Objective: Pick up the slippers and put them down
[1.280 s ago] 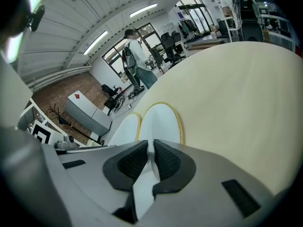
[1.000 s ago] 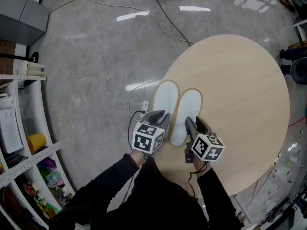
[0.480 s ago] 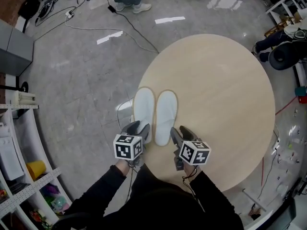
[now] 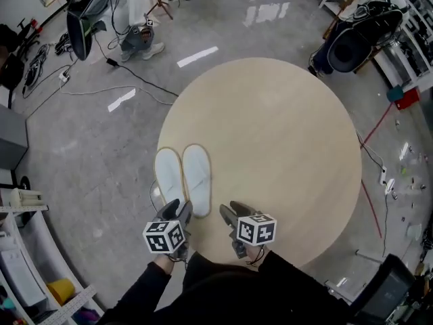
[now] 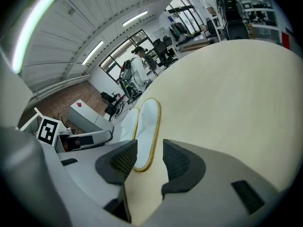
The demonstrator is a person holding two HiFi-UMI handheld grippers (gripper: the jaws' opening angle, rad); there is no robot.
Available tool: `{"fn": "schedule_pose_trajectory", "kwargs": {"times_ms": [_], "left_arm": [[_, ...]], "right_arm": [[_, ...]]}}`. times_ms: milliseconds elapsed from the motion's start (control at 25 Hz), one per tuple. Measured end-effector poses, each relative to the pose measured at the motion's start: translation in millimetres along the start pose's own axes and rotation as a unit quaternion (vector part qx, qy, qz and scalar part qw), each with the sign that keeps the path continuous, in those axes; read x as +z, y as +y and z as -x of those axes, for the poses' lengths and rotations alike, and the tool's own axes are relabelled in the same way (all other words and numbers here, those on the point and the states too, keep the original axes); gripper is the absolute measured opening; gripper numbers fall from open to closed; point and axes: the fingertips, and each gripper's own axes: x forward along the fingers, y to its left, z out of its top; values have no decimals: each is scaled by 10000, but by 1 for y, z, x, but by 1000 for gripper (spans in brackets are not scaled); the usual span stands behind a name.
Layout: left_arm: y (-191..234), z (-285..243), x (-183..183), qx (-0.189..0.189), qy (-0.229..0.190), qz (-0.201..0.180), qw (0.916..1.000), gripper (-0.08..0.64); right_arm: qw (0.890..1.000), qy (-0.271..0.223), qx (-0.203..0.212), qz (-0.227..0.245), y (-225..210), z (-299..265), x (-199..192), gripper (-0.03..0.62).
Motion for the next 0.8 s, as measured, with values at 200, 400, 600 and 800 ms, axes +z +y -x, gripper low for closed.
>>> {"fn": "schedule_pose_trajectory", "kwargs": {"times_ms": [200,400,600,800], "left_arm": [[-44,8,-14,-319,216,286,9988,183],[-99,0,-24,-556,364,77,9978,183],[-168,0,-60,-782,686,-177,9944,183],[-234,-6,-103,-984,933,-517,9894,181]], "right_arm": [[9996,-180,181,-92,-5,33,2,154],[9971,-631,425,-86,-11,63,23,89],[9925,-1120,427,-235,-37,113,28,41],[9876,-1434,591,-248,-72,170,16,25]]}}
